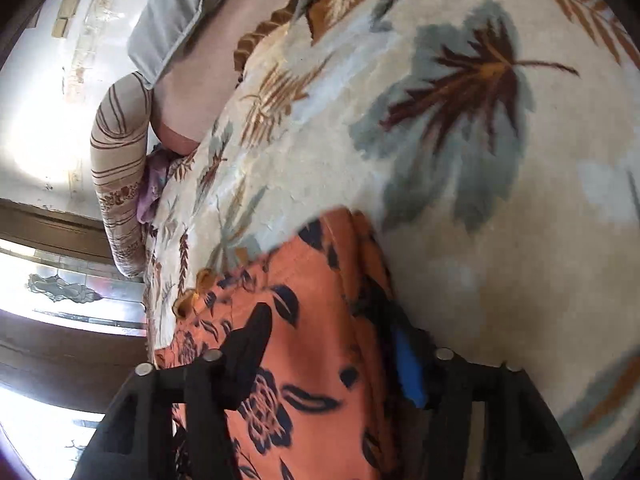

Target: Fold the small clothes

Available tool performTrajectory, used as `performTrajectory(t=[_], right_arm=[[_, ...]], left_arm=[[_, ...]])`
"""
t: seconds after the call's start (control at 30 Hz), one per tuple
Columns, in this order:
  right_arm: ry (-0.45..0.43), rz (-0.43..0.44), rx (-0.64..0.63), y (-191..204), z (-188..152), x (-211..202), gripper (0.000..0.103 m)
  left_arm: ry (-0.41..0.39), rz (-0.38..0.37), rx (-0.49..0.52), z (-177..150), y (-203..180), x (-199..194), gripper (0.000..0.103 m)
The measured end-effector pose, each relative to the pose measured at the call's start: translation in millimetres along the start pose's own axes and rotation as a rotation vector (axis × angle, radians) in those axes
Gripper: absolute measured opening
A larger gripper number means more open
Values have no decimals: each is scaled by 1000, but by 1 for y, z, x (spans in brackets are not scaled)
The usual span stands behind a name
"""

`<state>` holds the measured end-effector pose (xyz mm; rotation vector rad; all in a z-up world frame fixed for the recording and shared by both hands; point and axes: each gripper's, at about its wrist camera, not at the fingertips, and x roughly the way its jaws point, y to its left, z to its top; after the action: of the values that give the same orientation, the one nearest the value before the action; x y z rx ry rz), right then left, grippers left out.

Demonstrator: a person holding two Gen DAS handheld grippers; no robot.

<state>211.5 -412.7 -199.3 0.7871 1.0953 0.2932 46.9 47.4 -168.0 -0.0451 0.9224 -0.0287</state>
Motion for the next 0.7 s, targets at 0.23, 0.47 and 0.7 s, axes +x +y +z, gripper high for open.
performTrajectory(t=[0.23,0.47,0.7], right_arm=[[-107,-225,-28,9,1,-6,11],[-337,-335,-216,80,-52,-54,79],[-176,-19,-285,117,-145,-48,79]], left_arm=[[-22,-10,17,-2,1,1,75],[-90,-92,-106,4,24,-41,74],[70,-95,-271,-17,77,-22,38]])
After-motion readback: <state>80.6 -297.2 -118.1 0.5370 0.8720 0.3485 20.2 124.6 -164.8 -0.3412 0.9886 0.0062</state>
